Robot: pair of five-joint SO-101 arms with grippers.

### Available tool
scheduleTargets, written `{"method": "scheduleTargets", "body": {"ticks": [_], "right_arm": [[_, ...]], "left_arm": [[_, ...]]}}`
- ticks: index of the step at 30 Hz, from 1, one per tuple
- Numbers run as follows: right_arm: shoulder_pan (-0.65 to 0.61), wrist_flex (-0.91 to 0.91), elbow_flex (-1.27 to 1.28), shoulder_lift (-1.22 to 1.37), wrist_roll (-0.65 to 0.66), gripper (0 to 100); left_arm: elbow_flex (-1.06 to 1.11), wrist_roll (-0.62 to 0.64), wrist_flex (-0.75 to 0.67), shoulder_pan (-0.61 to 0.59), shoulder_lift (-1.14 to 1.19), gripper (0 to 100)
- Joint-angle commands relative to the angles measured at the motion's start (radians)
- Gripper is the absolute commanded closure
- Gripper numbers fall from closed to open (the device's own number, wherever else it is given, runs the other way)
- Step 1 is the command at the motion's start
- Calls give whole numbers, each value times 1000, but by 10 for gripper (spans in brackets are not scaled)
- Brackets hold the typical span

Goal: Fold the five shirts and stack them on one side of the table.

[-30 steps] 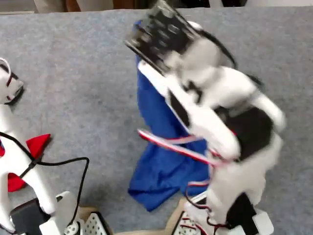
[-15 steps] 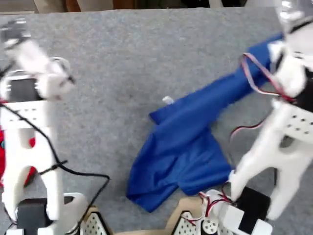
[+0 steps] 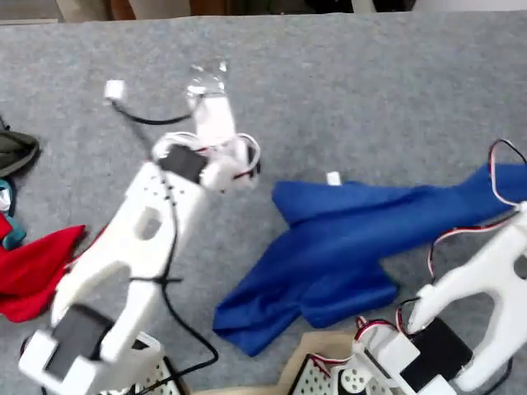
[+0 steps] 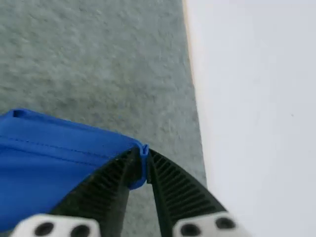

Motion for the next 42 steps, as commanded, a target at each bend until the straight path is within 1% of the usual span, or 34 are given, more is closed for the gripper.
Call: {"method": "scheduleTargets", "body": {"ticks": [1, 5, 14, 18, 21, 25, 30, 33, 37, 39, 41, 42], "right_arm": [[64, -60, 10, -1, 26, 995], [73, -74, 41, -1, 46, 995], [65, -74, 73, -1, 41, 995], [65, -74, 73, -1, 43, 995], [65, -74, 73, -1, 41, 995], [64, -74, 73, -1, 40, 995], [64, -74, 73, -1, 40, 995], [64, -74, 73, 1, 40, 995], [64, -74, 73, 1, 40, 995], [64, -74, 73, 1, 40, 995], [64, -74, 73, 1, 40, 995], [64, -74, 73, 1, 40, 995]], "left_arm": [[-146, 54, -12, 17, 171, 845], [-400, 104, 58, 29, 409, 843], [-1079, 110, 322, 164, 900, 842], [-1347, 110, 428, 180, 1072, 842], [-1502, 110, 468, 180, 1190, 843], [-1634, 110, 516, 180, 1320, 847], [-1740, 107, 600, 173, 1409, 847], [-1775, 104, 649, 176, 1428, 847], [-1775, 104, 681, 183, 1429, 853], [-1775, 106, 692, 183, 1429, 898], [-1775, 104, 695, 183, 1429, 974], [-1775, 104, 695, 183, 1429, 984]]}}
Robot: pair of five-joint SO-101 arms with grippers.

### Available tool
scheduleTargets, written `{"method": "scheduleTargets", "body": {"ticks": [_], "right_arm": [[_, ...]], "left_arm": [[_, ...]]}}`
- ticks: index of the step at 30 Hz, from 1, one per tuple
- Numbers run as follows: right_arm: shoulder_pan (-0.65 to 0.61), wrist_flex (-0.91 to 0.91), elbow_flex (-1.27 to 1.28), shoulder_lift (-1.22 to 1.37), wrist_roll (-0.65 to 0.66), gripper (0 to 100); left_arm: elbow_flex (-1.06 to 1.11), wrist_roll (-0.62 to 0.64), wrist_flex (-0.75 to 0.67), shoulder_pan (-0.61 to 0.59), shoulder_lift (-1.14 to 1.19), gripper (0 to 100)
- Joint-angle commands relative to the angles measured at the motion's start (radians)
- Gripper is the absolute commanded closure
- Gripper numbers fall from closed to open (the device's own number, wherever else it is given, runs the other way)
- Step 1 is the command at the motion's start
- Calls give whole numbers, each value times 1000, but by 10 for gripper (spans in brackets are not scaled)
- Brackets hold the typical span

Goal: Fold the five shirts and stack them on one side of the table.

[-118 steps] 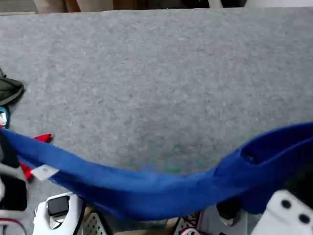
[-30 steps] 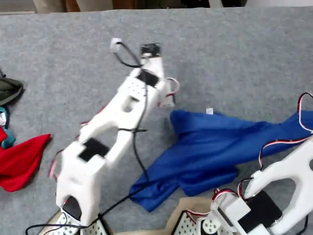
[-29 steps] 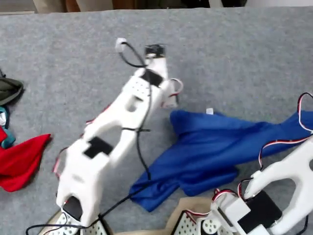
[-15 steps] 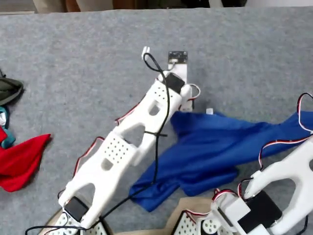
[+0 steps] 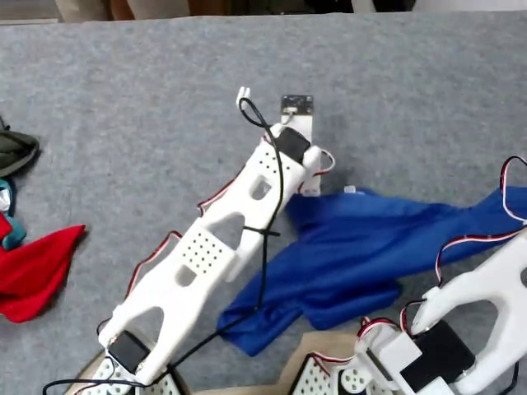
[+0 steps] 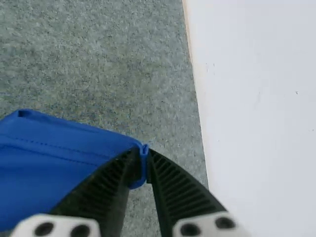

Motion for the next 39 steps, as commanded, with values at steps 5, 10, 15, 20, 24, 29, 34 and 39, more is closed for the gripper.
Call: {"method": "scheduleTargets", "body": {"ticks": [5, 10, 15, 20, 24, 29, 34, 39], "right_arm": [[10, -23, -2, -4, 5, 995], [10, -23, -8, -7, 3, 995], [-4, -15, -10, -8, 3, 995], [-38, -9, -2, -65, -61, 995], [-114, 95, -10, -140, -97, 994], [-234, 201, -10, -260, -172, 994], [-344, 219, -10, -403, -284, 994], [-414, 221, -27, -506, -344, 994]], "left_arm": [[-34, 0, 35, -2, -15, 980], [-181, 2, 71, -18, -16, 980], [-184, 2, 80, -51, -133, 980], [-187, -2, 80, -83, -305, 980], [-178, -2, 81, -107, -433, 981], [-178, -29, 83, -138, -579, 981], [-167, -38, 83, -195, -754, 981], [61, -68, 83, -216, -947, 981]]}}
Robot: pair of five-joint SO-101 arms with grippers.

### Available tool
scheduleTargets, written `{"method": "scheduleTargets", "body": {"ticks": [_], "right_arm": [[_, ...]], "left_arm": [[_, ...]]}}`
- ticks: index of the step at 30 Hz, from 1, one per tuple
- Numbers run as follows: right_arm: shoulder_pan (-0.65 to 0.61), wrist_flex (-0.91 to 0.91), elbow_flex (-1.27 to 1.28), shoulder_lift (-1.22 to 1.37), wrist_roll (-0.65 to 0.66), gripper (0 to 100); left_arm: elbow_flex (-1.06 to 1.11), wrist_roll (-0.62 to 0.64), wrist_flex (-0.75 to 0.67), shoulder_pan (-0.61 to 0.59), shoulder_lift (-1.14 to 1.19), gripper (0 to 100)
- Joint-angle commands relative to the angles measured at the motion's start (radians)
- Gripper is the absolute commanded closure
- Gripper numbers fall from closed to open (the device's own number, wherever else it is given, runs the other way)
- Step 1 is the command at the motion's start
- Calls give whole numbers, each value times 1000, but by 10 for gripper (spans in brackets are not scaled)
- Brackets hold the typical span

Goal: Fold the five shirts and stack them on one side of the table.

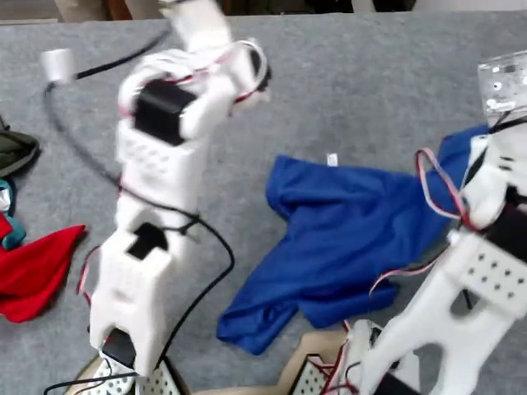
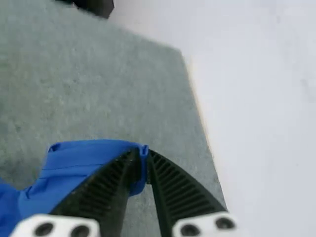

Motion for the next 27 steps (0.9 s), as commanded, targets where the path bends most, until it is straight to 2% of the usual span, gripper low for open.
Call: {"method": "scheduleTargets", "body": {"ticks": [1, 5, 11, 18, 27], "right_arm": [[-47, 9, -25, -77, -23, 994], [-25, 9, -4, -74, -21, 994], [-8, 3, 81, -76, -20, 994], [-7, -54, 157, -79, -20, 994], [-7, -106, 200, -74, -20, 994]], "left_arm": [[216, -32, 9, 2, -159, 981], [555, -34, -2, 61, -166, 954], [895, -2, -222, 94, -71, 709], [918, 91, -445, 95, 114, 700], [747, 89, -476, 54, 400, 774]]}}
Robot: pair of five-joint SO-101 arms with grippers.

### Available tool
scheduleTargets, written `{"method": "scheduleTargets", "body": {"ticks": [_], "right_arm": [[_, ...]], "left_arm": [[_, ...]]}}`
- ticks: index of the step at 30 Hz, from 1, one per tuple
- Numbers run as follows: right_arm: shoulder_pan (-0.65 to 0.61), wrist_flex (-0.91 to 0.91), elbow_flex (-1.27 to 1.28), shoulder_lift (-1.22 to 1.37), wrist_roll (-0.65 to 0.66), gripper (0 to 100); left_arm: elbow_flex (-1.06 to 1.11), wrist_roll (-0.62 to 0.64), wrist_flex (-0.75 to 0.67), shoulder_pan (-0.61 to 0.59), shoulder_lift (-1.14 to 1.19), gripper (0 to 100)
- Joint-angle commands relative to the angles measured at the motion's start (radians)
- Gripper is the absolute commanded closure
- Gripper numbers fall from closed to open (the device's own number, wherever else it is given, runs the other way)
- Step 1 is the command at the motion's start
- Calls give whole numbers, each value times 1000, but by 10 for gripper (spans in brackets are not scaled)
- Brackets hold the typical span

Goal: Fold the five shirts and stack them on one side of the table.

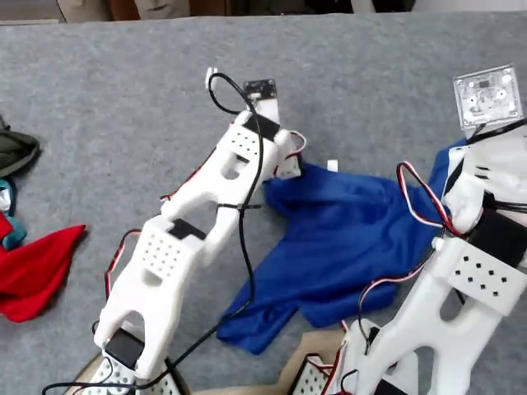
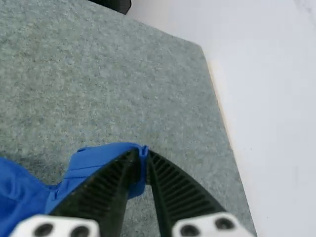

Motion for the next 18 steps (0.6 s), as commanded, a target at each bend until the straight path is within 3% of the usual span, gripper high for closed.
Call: {"method": "scheduleTargets", "body": {"ticks": [1, 11, 18], "right_arm": [[18, -34, 12, -36, -8, 994], [18, -34, 19, -35, -8, 994], [18, -34, 19, -35, -8, 994]], "left_arm": [[-143, 5, -6, -29, 61, 784], [-334, -9, 74, -9, 163, 984], [-551, -71, 322, -2, 157, 981]]}}
